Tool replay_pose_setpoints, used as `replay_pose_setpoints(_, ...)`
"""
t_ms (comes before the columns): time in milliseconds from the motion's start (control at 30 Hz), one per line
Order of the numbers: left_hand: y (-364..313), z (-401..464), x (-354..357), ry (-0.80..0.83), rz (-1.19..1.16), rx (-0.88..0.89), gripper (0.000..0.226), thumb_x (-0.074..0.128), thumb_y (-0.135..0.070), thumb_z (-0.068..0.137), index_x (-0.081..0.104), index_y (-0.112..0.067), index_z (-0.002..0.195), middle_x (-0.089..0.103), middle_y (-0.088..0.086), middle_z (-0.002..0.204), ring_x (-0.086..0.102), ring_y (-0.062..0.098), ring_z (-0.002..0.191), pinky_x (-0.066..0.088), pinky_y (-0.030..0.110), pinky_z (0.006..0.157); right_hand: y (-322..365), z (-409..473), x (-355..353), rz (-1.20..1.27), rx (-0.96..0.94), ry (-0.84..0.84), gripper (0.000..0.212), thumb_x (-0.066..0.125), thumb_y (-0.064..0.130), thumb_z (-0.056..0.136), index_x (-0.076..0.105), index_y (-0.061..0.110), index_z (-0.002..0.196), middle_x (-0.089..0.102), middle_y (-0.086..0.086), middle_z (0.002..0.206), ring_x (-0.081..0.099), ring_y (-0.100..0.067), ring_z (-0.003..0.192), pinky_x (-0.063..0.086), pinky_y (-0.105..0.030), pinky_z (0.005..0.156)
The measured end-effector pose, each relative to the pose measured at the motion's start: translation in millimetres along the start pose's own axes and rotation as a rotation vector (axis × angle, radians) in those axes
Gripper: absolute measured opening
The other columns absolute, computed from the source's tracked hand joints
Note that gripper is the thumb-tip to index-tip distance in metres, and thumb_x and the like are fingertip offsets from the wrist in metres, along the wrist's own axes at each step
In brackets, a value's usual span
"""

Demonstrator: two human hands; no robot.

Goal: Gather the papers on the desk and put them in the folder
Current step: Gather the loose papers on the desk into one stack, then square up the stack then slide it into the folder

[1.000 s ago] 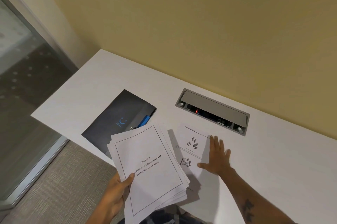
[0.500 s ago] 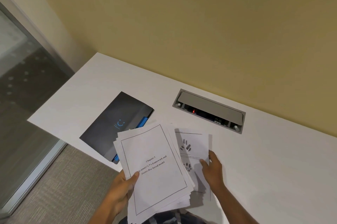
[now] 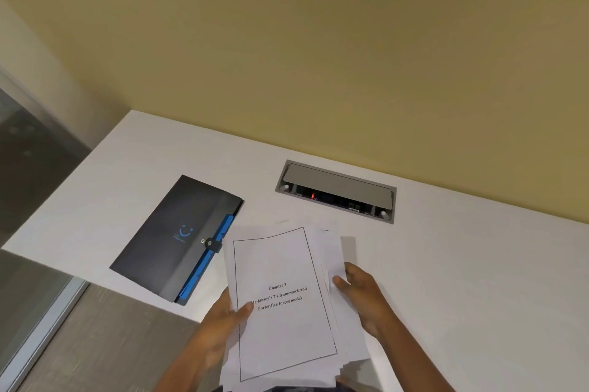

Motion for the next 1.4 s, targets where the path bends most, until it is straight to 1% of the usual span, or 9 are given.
replay_pose_setpoints(167, -12, 1, 13, 0.06, 0.056, -0.018, 0.052, 0.068, -0.011, 0.099, 0.051, -0.023, 0.147, 0.068, -0.001, 0.14, 0.06, 0.023, 0.132, 0.037, 0.045, 0.123, -3, -14, 14, 0.149, 0.037, 0.138, 0.034, 0.077, 0.025, 0.092, 0.073, 0.027, 0.126, 0.077, -0.004, 0.126, 0.075, -0.03, 0.115, 0.06, -0.054, 0.098)
replay_pose_setpoints(333, -15, 8, 21, 0.052, 0.092, -0.036, 0.04, 0.07, -0.013, 0.098, 0.058, -0.027, 0.134, 0.071, 0.0, 0.134, 0.063, 0.022, 0.125, 0.039, 0.046, 0.121, -6, -21, 13, 0.273, 0.126, 0.199, 0.039, 0.063, 0.044, 0.1, 0.072, 0.024, 0.132, 0.075, -0.007, 0.131, 0.072, -0.029, 0.121, 0.058, -0.048, 0.103)
replay_pose_setpoints(467, -26, 14, 35, 0.018, 0.185, 0.033, 0.047, 0.071, -0.016, 0.098, 0.054, -0.028, 0.14, 0.069, -0.014, 0.121, 0.062, 0.019, 0.122, 0.044, 0.04, 0.11, 5, -27, 9, 0.258, 0.168, 0.069, 0.051, 0.051, 0.063, 0.101, 0.065, 0.032, 0.139, 0.067, 0.012, 0.139, 0.061, -0.013, 0.133, 0.043, -0.037, 0.117)
replay_pose_setpoints(567, -42, 16, 52, -0.037, 0.212, 0.114, 0.05, 0.07, -0.019, 0.098, 0.051, -0.029, 0.144, 0.066, -0.006, 0.132, 0.059, 0.027, 0.129, 0.049, 0.049, 0.112, 23, -28, 13, 0.036, -0.049, -0.094, 0.025, 0.069, 0.042, 0.097, 0.065, 0.043, 0.122, 0.07, 0.021, 0.128, 0.064, -0.006, 0.124, 0.049, -0.024, 0.1)
replay_pose_setpoints(767, -73, 9, 88, -0.114, 0.094, 0.346, 0.04, 0.073, -0.025, 0.096, 0.057, -0.058, 0.112, 0.074, -0.014, 0.109, 0.071, 0.012, 0.1, 0.058, 0.017, 0.059, 45, -35, 17, 0.077, -0.357, -0.381, 0.047, 0.074, 0.013, 0.095, 0.063, 0.058, 0.102, 0.072, 0.034, 0.106, 0.07, 0.007, 0.101, 0.057, -0.01, 0.075)
replay_pose_setpoints(867, -72, 9, 94, -0.132, 0.01, 0.407, 0.045, 0.074, -0.02, 0.095, 0.064, -0.061, 0.112, 0.077, -0.024, 0.106, 0.073, 0.0, 0.102, 0.06, 0.013, 0.066, 45, -42, 19, 0.176, -0.437, -0.448, 0.05, 0.073, 0.013, 0.096, 0.063, 0.058, 0.115, 0.074, 0.027, 0.112, 0.071, 0.008, 0.102, 0.056, -0.005, 0.075)
replay_pose_setpoints(1000, -50, 16, 96, -0.208, 0.013, 0.367, 0.039, 0.074, -0.02, 0.095, 0.061, -0.026, 0.131, 0.074, -0.011, 0.106, 0.071, 0.019, 0.106, 0.058, 0.007, 0.069, 21, -43, 23, 0.183, -0.416, -0.469, 0.05, 0.074, 0.02, 0.097, 0.056, 0.044, 0.137, 0.072, 0.026, 0.12, 0.068, 0.008, 0.11, 0.053, -0.002, 0.082)
replay_pose_setpoints(1200, -12, 30, 93, -0.145, 0.185, 0.317, 0.06, 0.068, -0.017, 0.099, 0.043, -0.033, 0.151, 0.062, -0.01, 0.13, 0.058, 0.02, 0.125, 0.051, 0.036, 0.103, -16, -32, 26, 0.159, -0.236, -0.421, 0.054, 0.082, 0.018, 0.09, 0.055, 0.053, 0.121, 0.069, 0.037, 0.111, 0.065, 0.016, 0.103, 0.052, -0.01, 0.081)
replay_pose_setpoints(1400, -11, 39, 96, -0.117, 0.225, 0.341, 0.057, 0.06, -0.026, 0.104, 0.037, -0.033, 0.156, 0.059, -0.007, 0.136, 0.057, 0.022, 0.128, 0.051, 0.037, 0.106, -26, -24, 27, 0.217, -0.201, -0.449, 0.035, 0.076, 0.023, 0.095, 0.065, 0.04, 0.124, 0.077, 0.023, 0.109, 0.073, 0.001, 0.103, 0.058, -0.016, 0.082)
Point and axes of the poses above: each hand's wrist, its own z-axis towards the middle knuckle, its own x-axis out of the palm, y = z × x, the point moved 2 cm from there along z, towards the middle knuckle
